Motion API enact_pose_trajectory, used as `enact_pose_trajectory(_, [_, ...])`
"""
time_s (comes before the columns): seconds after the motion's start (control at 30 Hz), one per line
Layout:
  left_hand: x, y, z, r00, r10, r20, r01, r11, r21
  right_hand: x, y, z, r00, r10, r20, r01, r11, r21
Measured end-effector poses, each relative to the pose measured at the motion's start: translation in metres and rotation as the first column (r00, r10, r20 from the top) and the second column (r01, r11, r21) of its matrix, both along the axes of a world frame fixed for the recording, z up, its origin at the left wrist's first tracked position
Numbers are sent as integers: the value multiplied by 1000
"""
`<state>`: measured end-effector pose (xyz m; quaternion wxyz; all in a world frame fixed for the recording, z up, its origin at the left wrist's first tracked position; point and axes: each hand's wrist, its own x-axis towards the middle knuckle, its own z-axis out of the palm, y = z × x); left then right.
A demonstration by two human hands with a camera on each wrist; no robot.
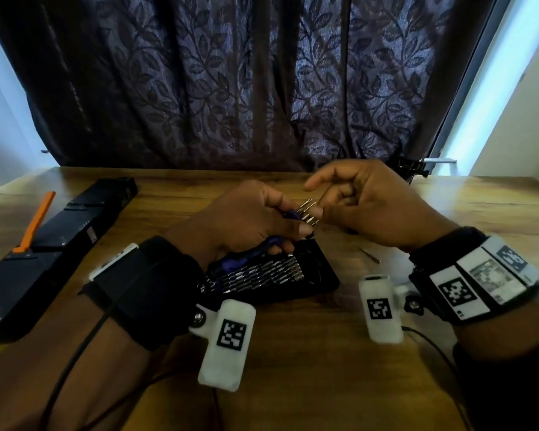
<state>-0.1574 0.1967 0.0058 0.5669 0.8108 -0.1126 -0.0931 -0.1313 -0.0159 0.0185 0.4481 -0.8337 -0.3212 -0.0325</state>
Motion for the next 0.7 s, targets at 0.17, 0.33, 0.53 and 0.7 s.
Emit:
enact_pose_trajectory(0.17, [2,2,-2,1000,-4,-26,5,999,52,0,-1,1,993,-28,-115,19,996,-82])
enact_pose_trajectory(0.33, [7,8,-4,995,96,11,-97,992,80,3,-2,-5,903,-171,-394,78,967,-242])
enact_pose_trajectory(0.53, [9,7,-7,997,79,6,-79,993,89,4,2,-9,834,-219,-506,68,952,-299])
enact_pose_trajectory(0.7, [9,5,-10,998,57,-8,-56,995,86,6,3,-10,827,-194,-528,18,947,-320])
